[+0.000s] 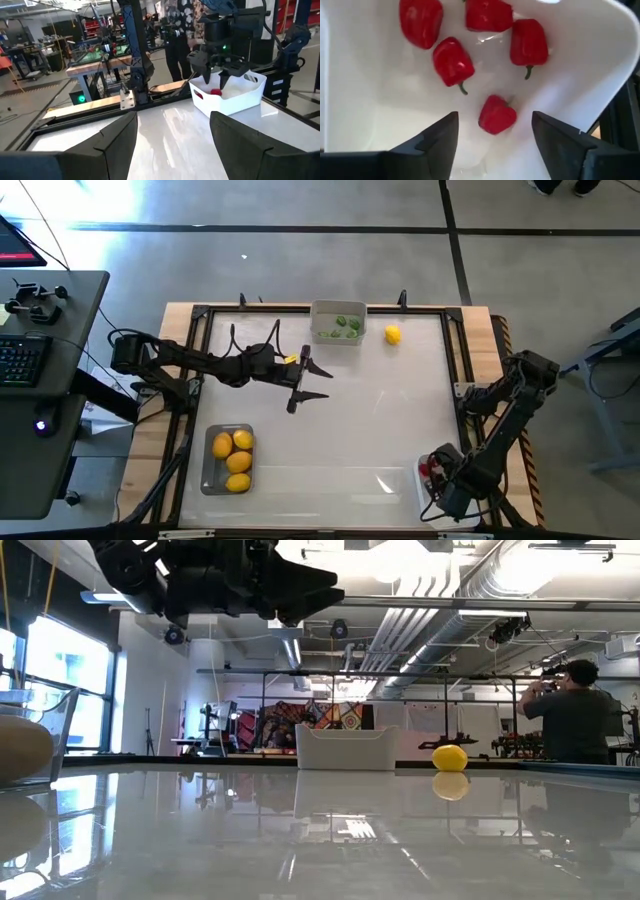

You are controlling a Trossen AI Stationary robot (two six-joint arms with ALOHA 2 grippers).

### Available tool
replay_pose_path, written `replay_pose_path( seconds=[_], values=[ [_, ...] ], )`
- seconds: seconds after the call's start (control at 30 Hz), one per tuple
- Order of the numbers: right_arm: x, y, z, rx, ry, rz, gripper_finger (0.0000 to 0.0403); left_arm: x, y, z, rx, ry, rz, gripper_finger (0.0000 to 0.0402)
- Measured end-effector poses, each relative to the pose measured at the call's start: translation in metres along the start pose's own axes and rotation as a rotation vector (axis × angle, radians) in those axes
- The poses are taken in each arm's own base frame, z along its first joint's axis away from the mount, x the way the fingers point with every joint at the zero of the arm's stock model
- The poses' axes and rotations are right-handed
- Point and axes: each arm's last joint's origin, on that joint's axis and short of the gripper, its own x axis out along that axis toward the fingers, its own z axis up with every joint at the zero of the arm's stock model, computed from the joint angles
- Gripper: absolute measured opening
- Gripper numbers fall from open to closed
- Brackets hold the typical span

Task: Sort produce into baskets
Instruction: Put the lemon into the black bin

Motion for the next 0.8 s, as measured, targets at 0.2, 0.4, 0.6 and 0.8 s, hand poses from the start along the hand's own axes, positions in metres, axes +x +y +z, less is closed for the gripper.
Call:
replay_pose_path(
  seconds=[0.2, 0.4, 0.6, 0.8],
  values=[
    [-0.016, 0.009, -0.003, -0.023, 0.003, 0.062, 0.0247, -0.005, 0.001, -0.008, -0.008, 0.022, 0.009, 0.0223],
    [-0.043, 0.022, 0.017, -0.105, -0.179, 0.144, 0.0218, -0.014, -0.002, -0.016, -0.018, 0.047, 0.007, 0.0155],
    [-0.056, 0.034, 0.070, -0.226, -0.380, 0.065, 0.0172, -0.032, -0.012, -0.005, 0.006, 0.006, -0.011, 0.0083],
    [-0.069, 0.038, 0.143, -0.164, -0.582, -0.044, 0.0144, -0.051, -0.021, -0.007, -0.017, 0.004, -0.020, 0.0046]
  ],
)
